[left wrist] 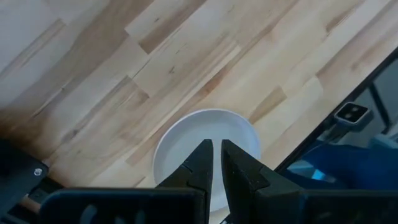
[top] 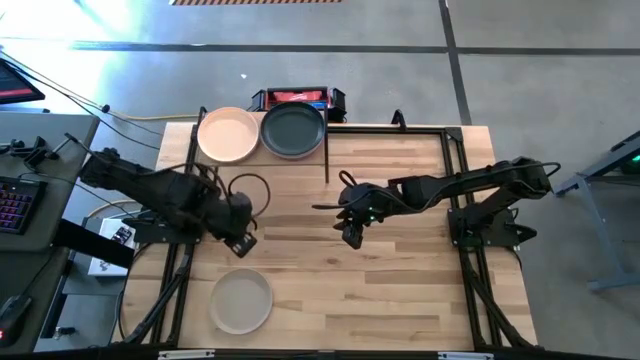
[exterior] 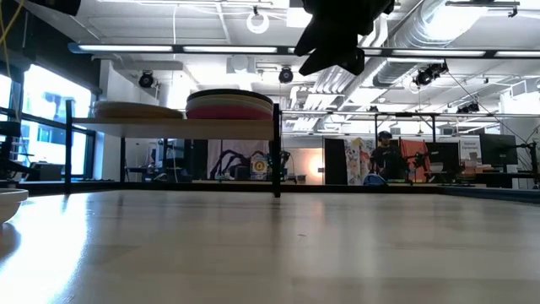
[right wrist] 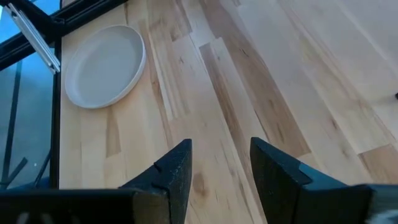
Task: Place and stack plates onto a shelf
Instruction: Stack the gray plate on top of the light orange plate on the shelf
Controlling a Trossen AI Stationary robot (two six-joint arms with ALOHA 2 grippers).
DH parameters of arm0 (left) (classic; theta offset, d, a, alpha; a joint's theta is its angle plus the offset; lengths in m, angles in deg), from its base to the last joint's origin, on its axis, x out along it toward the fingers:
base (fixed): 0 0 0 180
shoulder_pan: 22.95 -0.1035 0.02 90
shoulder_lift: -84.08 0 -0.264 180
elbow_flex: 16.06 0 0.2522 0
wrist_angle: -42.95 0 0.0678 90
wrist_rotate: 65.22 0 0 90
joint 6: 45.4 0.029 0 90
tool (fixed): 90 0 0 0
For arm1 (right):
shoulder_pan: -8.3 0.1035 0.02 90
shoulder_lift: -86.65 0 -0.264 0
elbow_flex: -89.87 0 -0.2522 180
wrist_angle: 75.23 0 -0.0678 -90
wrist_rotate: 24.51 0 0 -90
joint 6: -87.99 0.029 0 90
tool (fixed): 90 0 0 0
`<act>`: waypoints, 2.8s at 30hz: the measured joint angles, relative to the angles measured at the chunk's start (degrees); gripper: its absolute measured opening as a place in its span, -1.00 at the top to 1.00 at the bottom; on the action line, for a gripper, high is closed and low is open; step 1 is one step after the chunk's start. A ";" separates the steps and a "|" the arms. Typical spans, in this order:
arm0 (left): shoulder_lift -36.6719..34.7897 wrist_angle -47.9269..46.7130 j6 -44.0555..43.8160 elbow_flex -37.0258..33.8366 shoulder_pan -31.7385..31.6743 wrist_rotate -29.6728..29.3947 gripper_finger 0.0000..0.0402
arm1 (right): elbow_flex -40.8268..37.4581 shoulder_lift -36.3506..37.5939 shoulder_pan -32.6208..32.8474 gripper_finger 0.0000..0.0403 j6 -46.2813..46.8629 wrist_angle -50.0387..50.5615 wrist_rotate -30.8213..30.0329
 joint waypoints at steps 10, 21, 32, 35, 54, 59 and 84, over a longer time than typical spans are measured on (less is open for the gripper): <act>7.01 0.10 1.23 0.00 4.00 0.09 0.70 | 0.00 0.00 0.00 0.30 -0.11 -0.01 0.00; 17.49 0.09 8.97 0.02 7.10 3.47 0.40 | 0.00 0.00 0.00 0.30 -0.14 0.15 0.00; 28.30 -0.05 13.71 0.02 9.37 3.62 0.41 | 0.00 0.00 0.00 0.30 -0.14 1.39 0.00; 30.50 -0.03 14.39 0.04 9.37 3.64 0.41 | 0.00 0.00 0.00 0.30 -0.16 1.39 0.00; 38.19 0.40 27.66 0.04 9.20 3.01 0.41 | 0.00 0.00 0.00 0.30 -0.06 2.54 0.00; 39.68 0.55 31.43 0.04 9.22 3.12 0.42 | 0.00 0.00 0.00 0.30 0.04 2.86 0.00; 40.65 3.43 40.33 0.02 7.68 2.94 0.42 | 0.00 0.00 0.00 0.30 0.06 3.51 0.00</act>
